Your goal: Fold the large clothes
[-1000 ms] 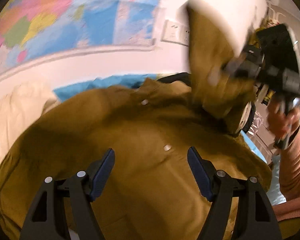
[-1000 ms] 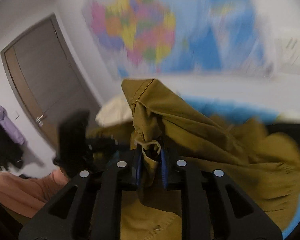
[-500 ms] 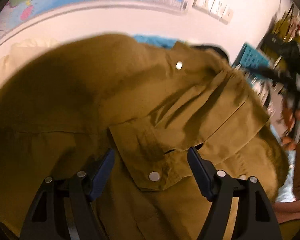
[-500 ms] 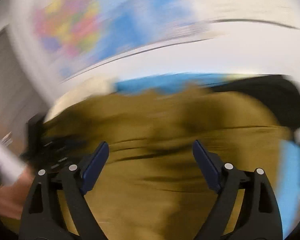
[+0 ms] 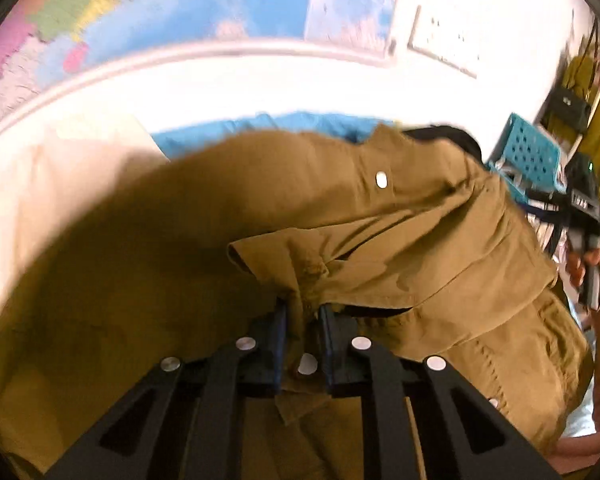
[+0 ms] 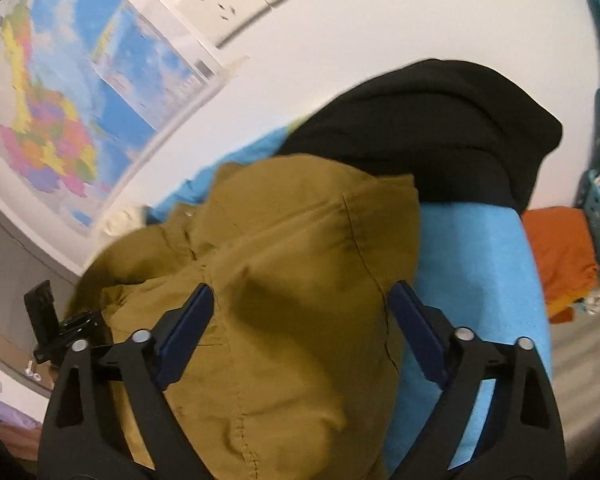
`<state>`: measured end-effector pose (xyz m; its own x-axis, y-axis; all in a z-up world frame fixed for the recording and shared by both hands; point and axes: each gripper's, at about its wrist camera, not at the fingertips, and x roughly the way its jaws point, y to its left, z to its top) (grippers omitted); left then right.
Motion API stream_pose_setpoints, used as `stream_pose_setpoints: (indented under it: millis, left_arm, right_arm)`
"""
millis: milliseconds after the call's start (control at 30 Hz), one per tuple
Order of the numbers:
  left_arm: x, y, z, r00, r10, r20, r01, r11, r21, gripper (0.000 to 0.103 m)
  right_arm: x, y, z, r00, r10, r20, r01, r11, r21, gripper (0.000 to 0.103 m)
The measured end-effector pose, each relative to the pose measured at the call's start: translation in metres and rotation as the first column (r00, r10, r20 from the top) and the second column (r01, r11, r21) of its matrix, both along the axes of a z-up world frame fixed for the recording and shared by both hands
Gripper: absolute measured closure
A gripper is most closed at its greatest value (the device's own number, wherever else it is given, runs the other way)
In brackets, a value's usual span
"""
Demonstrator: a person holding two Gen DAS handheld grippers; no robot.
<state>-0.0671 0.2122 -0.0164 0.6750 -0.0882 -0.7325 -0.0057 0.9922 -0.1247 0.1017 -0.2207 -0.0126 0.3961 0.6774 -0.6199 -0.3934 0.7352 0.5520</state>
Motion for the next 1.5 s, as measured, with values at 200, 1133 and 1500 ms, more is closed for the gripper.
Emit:
stream_pose_setpoints:
  millis: [200, 1133, 1500]
  left_arm:
    - [0.009, -0.003, -0.035, 0.992, 0.037, -0.117, -0.02, 0.99, 0.141, 0.067]
    - [-0.198, 0.096, 0.019, 0.95, 0.311, 0.035, -0.312, 0.93, 0.193, 0.043]
    - [-0.208, 0.097, 0.022, 0.978, 0.208, 0.012, -0.207, 0.968, 0.143, 0.097]
  right_arm:
    - [0.001, 0.024, -0.012, 1.0, -0.002, 0.029, 0.009, 0.971, -0.24, 0.099]
    - [-0.242, 0.347, 0.013, 0.545, 0.826, 0.148, -0.822, 0.56, -0.099, 0.015]
    - [-0.353, 0.445, -0.024, 0.345, 0.935, 0.079, -0.932, 0.351, -0.086, 0.014]
